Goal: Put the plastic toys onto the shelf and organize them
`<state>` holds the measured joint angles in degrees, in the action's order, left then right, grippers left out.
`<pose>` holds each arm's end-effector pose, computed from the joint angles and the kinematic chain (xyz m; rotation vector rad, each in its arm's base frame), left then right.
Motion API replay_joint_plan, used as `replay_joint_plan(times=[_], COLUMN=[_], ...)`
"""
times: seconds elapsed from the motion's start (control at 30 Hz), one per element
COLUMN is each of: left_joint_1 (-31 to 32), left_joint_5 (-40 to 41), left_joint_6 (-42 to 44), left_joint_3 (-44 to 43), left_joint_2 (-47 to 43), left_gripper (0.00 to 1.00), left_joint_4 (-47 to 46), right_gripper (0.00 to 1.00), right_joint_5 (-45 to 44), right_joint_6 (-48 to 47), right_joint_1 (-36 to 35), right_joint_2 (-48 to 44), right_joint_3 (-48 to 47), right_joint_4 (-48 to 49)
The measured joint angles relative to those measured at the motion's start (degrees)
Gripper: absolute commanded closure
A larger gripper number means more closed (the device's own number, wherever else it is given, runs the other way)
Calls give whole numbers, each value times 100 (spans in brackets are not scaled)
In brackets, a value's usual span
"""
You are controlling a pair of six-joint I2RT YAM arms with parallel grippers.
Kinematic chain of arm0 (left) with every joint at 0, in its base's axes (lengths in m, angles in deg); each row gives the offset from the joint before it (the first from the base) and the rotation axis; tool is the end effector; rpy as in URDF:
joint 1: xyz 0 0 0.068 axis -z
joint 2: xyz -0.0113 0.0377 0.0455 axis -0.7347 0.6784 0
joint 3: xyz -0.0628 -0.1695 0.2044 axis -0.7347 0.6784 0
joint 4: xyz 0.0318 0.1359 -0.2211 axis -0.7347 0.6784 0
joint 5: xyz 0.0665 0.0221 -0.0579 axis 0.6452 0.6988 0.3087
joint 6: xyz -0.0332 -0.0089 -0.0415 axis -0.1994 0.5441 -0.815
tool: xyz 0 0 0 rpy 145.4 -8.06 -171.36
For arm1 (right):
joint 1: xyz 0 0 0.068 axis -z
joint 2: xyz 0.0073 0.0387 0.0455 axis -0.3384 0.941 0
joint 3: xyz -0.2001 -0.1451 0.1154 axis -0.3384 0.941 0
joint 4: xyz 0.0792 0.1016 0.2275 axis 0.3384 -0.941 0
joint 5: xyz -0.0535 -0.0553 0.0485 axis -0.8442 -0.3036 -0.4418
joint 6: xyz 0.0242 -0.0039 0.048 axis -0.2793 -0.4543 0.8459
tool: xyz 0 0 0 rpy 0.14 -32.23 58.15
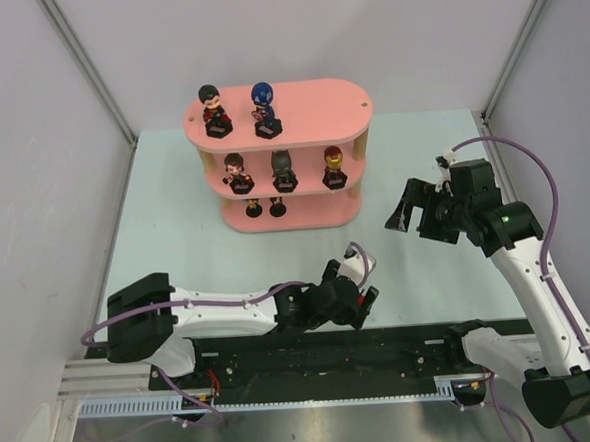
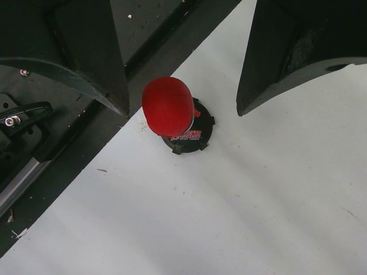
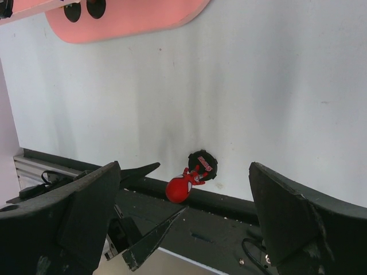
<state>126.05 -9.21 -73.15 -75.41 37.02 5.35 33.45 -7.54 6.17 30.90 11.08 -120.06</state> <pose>0.0764 -0.3166 0.2121 0.7970 2.1151 -0.5943 0.1772 0.0518 0.3529 0.1480 2.4249 0.6162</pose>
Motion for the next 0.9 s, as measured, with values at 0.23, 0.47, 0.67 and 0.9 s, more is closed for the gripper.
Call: replay_joint_plan(times=[0.23, 0.47, 0.67, 0.9], left_joint_1=[4, 7, 13, 15], left_joint_5=[-2, -9, -28, -162], left_joint_6=[-9, -11, -9, -4], left_joint_3=[-90, -188, -192, -192], left_joint_2=[201, 313, 313, 326], left_gripper=[35, 40, 47, 57], left_joint_4=[44, 85, 98, 116], right_gripper=[0, 0, 0, 0], right_joint_5=[4, 7, 48, 50], right_joint_6=[-24, -48, -48, -50], right_joint_1=[15, 42, 61, 63], right_joint_2=[0, 0, 0, 0], right_joint_3=[2, 2, 2, 4], right_joint_4=[2, 2, 2, 2])
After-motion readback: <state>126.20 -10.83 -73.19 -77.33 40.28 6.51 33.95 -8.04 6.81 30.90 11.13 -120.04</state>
